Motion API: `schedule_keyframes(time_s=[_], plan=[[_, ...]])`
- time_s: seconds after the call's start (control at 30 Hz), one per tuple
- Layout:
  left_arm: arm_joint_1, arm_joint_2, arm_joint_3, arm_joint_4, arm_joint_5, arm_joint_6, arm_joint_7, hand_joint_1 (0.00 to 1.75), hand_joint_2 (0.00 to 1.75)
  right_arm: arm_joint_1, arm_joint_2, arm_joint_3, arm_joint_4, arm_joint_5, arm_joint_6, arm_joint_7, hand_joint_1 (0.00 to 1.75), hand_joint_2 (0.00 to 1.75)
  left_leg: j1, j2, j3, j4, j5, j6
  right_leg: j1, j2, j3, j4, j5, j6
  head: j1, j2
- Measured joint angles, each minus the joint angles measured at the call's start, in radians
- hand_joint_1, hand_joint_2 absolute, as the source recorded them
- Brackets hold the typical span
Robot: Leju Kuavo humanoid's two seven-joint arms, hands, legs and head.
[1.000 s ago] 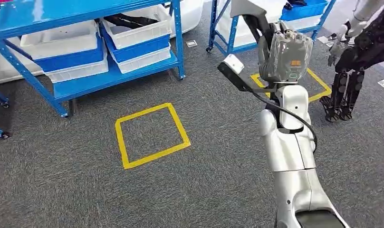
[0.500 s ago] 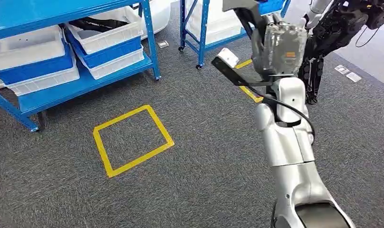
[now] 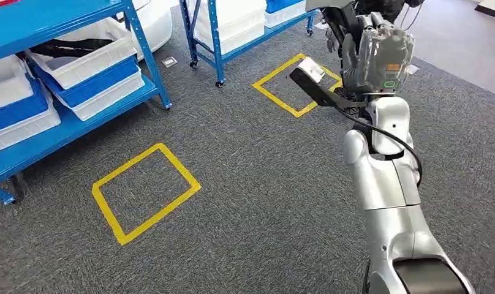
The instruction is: Take the parts from the cabinet and place them on the table.
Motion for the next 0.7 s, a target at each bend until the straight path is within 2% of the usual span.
schedule_keyframes(time_s=[0.03,0.07,0.1,0.13,0.17,0.2,0.23,0.27,0.3,0.33,0.37,0.4,0.43,0.47,0.5,0.57,0.6,0.63,0.7], plan=[[0.0,0.0,-0.003,0.0,-0.001,0.0,0.0,0.0,1.75,0.001,0.0,0.0,0.0,0.0,0.0,0.0,1.75,1.75,0.0,-0.006,-0.041,0.086,-0.037,-0.001,0.002,0.011,-0.001,0.0,0.001,-0.001,-0.001,0.0],[-0.001,0.0,-0.006,0.0,-0.001,0.0,0.0,0.0,1.75,0.004,-0.002,0.0,0.0,0.0,0.0,0.0,1.75,1.75,0.0,-0.008,-0.077,0.158,-0.058,0.0,0.005,0.022,-0.003,0.0,0.002,-0.004,0.0,0.0],[-0.001,0.0,-0.008,0.0,-0.001,0.0,0.0,0.0,1.75,0.007,-0.004,0.0,0.0,0.0,0.0,0.0,1.75,1.75,-0.001,-0.008,-0.093,0.184,-0.055,0.003,0.007,0.035,-0.003,0.0,0.003,-0.004,0.0,0.0],[-0.002,0.0,-0.009,0.0,-0.003,0.0,0.0,0.0,1.75,0.009,-0.005,0.0,0.001,0.0,0.0,0.0,1.75,1.75,-0.001,-0.008,-0.085,0.161,-0.029,0.008,0.01,0.046,-0.003,0.001,0.004,-0.007,0.0,0.0],[-0.002,0.0,-0.01,0.0,-0.002,0.0,0.0,0.0,1.75,0.01,-0.006,0.0,0.001,0.0,0.0,0.0,1.75,1.75,-0.001,-0.013,-0.054,0.094,0.016,0.015,0.012,0.06,-0.002,0.001,0.005,-0.007,0.0,0.0],[-0.002,0.0,-0.011,0.0,-0.003,0.0,0.0,0.0,1.75,0.01,-0.007,0.0,0.001,0.0,0.0,0.0,1.75,1.75,-0.004,-0.025,-0.008,-0.001,0.067,0.026,0.015,0.074,0.0,0.001,0.005,-0.007,0.0,0.0],[-0.002,0.001,-0.014,0.0,-0.003,0.0,0.0,0.0,1.75,0.009,-0.008,0.0,0.001,0.0,0.0,0.0,1.75,1.75,-0.005,-0.065,0.04,-0.095,0.111,0.04,0.012,0.085,0.002,0.0,0.005,-0.006,0.001,0.0],[-0.002,0.006,-0.018,0.0,-0.01,0.003,0.001,0.0,1.75,0.009,-0.009,0.0,0.001,0.001,-0.001,0.001,1.75,1.75,-0.003,-0.112,0.057,-0.127,0.099,0.053,0.013,0.09,-0.001,0.001,0.007,-0.003,0.006,0.0],[-0.002,0.003,-0.024,0.0,-0.021,0.012,0.001,0.0,1.75,0.008,-0.009,0.0,0.001,0.005,-0.002,0.002,1.75,1.75,-0.008,-0.106,0.06,-0.14,0.103,0.051,0.009,0.103,-0.007,0.002,0.009,0.0,0.003,0.0],[-0.003,0.002,-0.032,0.0,-0.04,0.024,0.009,0.0,1.75,0.011,-0.009,0.0,0.001,0.007,-0.006,0.005,1.75,1.75,-0.013,-0.097,0.058,-0.14,0.102,0.051,0.003,0.112,-0.012,0.001,0.014,0.008,-0.006,0.0],[-0.003,0.003,-0.043,0.0,-0.058,0.037,0.017,0.0,1.75,0.016,-0.01,0.0,0.001,0.014,-0.007,0.008,1.75,1.75,-0.017,-0.088,0.059,-0.142,0.103,0.051,-0.002,0.123,-0.015,-0.002,0.018,0.014,-0.005,0.0],[-0.004,0.001,-0.058,0.0,-0.087,0.052,0.027,0.0,1.75,0.017,-0.013,-0.001,0.001,0.022,-0.01,0.013,1.75,1.75,-0.017,-0.073,0.065,-0.154,0.111,0.053,0.001,0.138,-0.018,-0.007,0.023,0.022,-0.006,0.0],[-0.005,-0.002,-0.069,0.0,-0.105,0.064,0.036,0.0,1.75,0.019,-0.016,-0.003,0.001,0.026,-0.013,0.016,1.75,1.75,-0.001,-0.058,0.07,-0.173,0.121,0.05,0.002,0.122,-0.021,0.005,0.019,0.018,-0.005,0.0],[-0.006,-0.003,-0.092,-0.001,-0.143,0.09,0.053,0.0,1.75,0.022,-0.018,-0.005,0.001,0.034,-0.027,0.021,1.75,1.75,-0.005,-0.045,0.076,-0.181,0.125,0.052,0.009,0.057,-0.048,0.041,-0.006,0.013,0.0,0.0],[-0.007,-0.002,-0.108,-0.001,-0.166,0.104,0.069,0.0,1.75,0.022,-0.018,-0.005,0.001,0.04,-0.032,0.024,1.75,1.75,-0.003,-0.028,0.077,-0.181,0.126,0.052,0.009,0.03,-0.082,0.108,-0.038,0.012,0.005,0.0],[-0.009,-0.002,-0.154,-0.001,-0.223,0.14,0.106,0.0,1.75,0.033,-0.016,-0.006,0.001,0.052,-0.04,0.031,1.75,1.75,-0.005,0.002,0.073,-0.181,0.126,0.052,0.002,0.011,-0.155,0.262,-0.093,0.017,0.009,0.0],[-0.011,0.001,-0.174,-0.001,-0.245,0.15,0.117,0.0,1.75,0.041,-0.018,-0.008,0.001,0.057,-0.041,0.035,1.75,1.75,-0.005,0.014,0.072,-0.18,0.125,0.052,-0.002,0.009,-0.173,0.302,-0.103,0.023,0.011,0.0],[-0.013,0.003,-0.197,-0.001,-0.268,0.158,0.128,0.0,1.75,0.052,-0.019,-0.011,0.001,0.062,-0.041,0.038,1.75,1.75,-0.005,0.025,0.072,-0.18,0.125,0.051,-0.007,0.008,-0.172,0.303,-0.099,0.032,0.009,0.0],[-0.018,0.005,-0.235,-0.001,-0.29,0.17,0.149,0.0,1.75,0.066,-0.021,-0.02,0.0,0.072,-0.041,0.041,1.75,1.75,-0.002,0.046,0.073,-0.178,0.121,0.045,-0.016,-0.006,-0.097,0.174,-0.048,0.057,0.01,0.0]])
